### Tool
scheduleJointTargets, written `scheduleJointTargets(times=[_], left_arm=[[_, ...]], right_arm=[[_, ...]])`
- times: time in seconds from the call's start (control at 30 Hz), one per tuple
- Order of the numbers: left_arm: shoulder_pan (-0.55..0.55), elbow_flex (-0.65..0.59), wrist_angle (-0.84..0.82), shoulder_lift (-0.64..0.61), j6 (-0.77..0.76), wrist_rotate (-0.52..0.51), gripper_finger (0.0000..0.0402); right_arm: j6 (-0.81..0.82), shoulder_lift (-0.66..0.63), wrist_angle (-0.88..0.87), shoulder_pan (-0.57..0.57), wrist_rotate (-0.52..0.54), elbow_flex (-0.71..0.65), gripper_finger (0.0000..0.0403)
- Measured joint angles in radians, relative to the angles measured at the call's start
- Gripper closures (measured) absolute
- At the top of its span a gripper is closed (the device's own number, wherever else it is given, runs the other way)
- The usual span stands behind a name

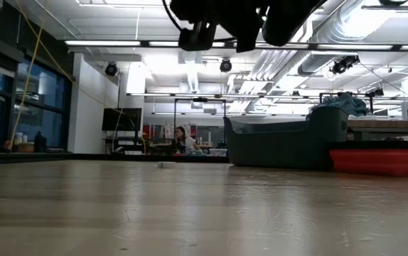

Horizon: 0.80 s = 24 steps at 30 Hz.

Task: Roll bandage
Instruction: Put the green bandage into the transparent zip bag

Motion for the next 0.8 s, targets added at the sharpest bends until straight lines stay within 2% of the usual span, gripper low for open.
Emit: scheduleJointTargets(times=[0.13, 0.23, 0.37, 0.47, 0.63, 0.8], left_arm=[[0.023, 0.0, -0.002, -0.025, -0.139, 0.01, 0.0387], [0.077, 0.0, -0.015, -0.067, -0.282, 0.007, 0.0387], [0.176, 0.0, -0.042, -0.126, -0.448, 0.019, 0.0387], [0.26, 0.0, -0.038, -0.157, -0.535, 0.082, 0.0387], [0.374, 0.0, 0.035, -0.16, -0.611, 0.263, 0.0386], [0.417, 0.0, 0.24, -0.159, -0.599, 0.39, 0.0386]], right_arm=[[-0.139, -0.07, -0.138, -0.06, -0.008, 0.0, 0.0259], [-0.373, -0.168, -0.422, -0.082, 0.038, 0.001, 0.0276], [-0.719, -0.326, -0.835, -0.068, 0.271, 0.001, 0.0297], [-0.853, -0.428, -1.008, -0.017, 0.494, 0.001, 0.0307], [-0.908, -0.534, -1.025, 0.097, 0.786, 0.001, 0.0308], [-0.95, -0.544, -0.932, 0.176, 0.92, 0.001, 0.0306]])
